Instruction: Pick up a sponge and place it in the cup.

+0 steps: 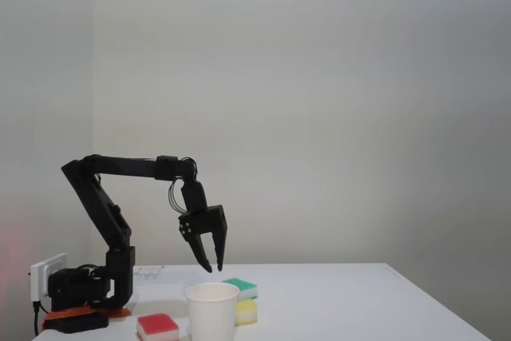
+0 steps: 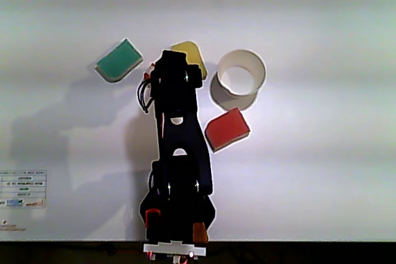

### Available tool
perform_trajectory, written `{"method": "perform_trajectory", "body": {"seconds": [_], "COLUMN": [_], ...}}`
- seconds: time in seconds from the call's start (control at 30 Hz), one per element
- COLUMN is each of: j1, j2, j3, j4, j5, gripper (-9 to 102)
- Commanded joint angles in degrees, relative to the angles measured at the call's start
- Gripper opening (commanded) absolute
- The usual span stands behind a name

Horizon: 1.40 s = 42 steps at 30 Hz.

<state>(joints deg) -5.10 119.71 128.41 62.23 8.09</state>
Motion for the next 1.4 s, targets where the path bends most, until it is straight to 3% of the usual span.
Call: {"method": "perform_trajectory", "body": {"seconds": [0.0,0.3,1.23,1.37], "j1": [-0.6,-2.2,-0.5,-0.5], "j2": [0.0,-3.9,-9.1,-9.4], "j3": [-1.7,0.7,15.3,16.3], "j4": [-0.5,-7.3,-26.4,-27.2], "j5": [0.4,0.6,0.4,0.8], "gripper": [11,24,23,13]}}
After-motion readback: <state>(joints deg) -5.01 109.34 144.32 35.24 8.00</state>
